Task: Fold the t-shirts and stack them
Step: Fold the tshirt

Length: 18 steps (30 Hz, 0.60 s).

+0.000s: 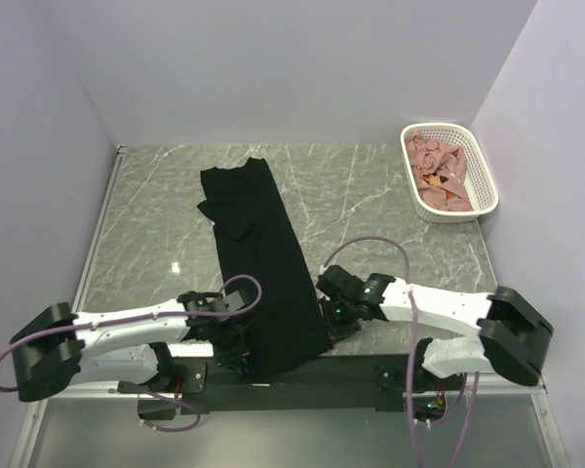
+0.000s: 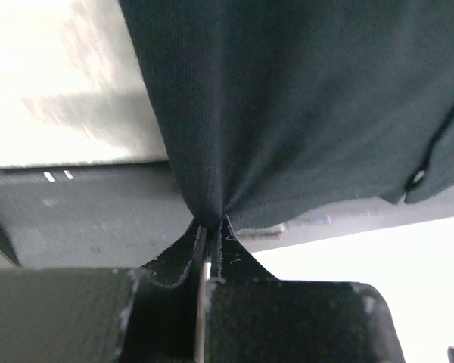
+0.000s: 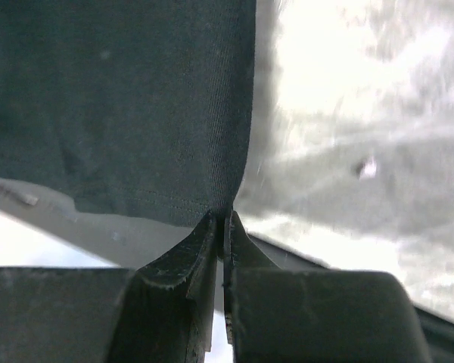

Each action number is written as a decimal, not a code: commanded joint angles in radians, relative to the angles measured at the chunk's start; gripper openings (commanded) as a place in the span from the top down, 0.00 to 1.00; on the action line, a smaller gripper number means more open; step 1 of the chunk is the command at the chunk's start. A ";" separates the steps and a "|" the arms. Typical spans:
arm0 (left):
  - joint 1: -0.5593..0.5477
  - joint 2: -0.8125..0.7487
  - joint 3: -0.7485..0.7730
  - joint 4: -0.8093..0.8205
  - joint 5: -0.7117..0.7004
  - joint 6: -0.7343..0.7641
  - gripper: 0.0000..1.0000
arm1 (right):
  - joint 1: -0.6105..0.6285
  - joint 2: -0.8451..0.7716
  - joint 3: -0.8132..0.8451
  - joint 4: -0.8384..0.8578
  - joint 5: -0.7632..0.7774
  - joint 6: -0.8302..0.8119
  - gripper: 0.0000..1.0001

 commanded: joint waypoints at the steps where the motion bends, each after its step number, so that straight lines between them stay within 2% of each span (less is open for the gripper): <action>1: -0.048 -0.103 -0.014 -0.035 0.066 -0.064 0.99 | 0.008 -0.110 -0.008 -0.135 -0.023 0.009 1.00; 4: -0.045 -0.166 -0.020 -0.051 0.095 -0.090 0.99 | 0.001 -0.137 0.016 -0.190 -0.078 -0.022 1.00; 6: -0.005 -0.190 -0.017 -0.026 0.106 -0.078 0.99 | -0.028 -0.130 0.059 -0.230 -0.065 -0.063 1.00; 8: 0.131 -0.213 -0.012 -0.009 0.132 -0.005 0.99 | -0.060 -0.101 0.146 -0.270 -0.043 -0.113 1.00; 9: 0.192 -0.217 -0.008 -0.012 0.150 0.078 0.99 | -0.102 -0.088 0.177 -0.277 -0.037 -0.130 1.00; 10: 0.328 -0.220 0.017 -0.025 0.158 0.121 0.99 | -0.122 -0.056 0.245 -0.281 -0.040 -0.150 1.00; 13: 0.537 -0.182 0.119 -0.069 0.109 0.276 0.99 | -0.191 0.035 0.393 -0.286 -0.040 -0.247 1.00; 18: 0.694 -0.069 0.239 -0.037 0.068 0.422 0.99 | -0.248 0.223 0.634 -0.306 -0.020 -0.339 1.00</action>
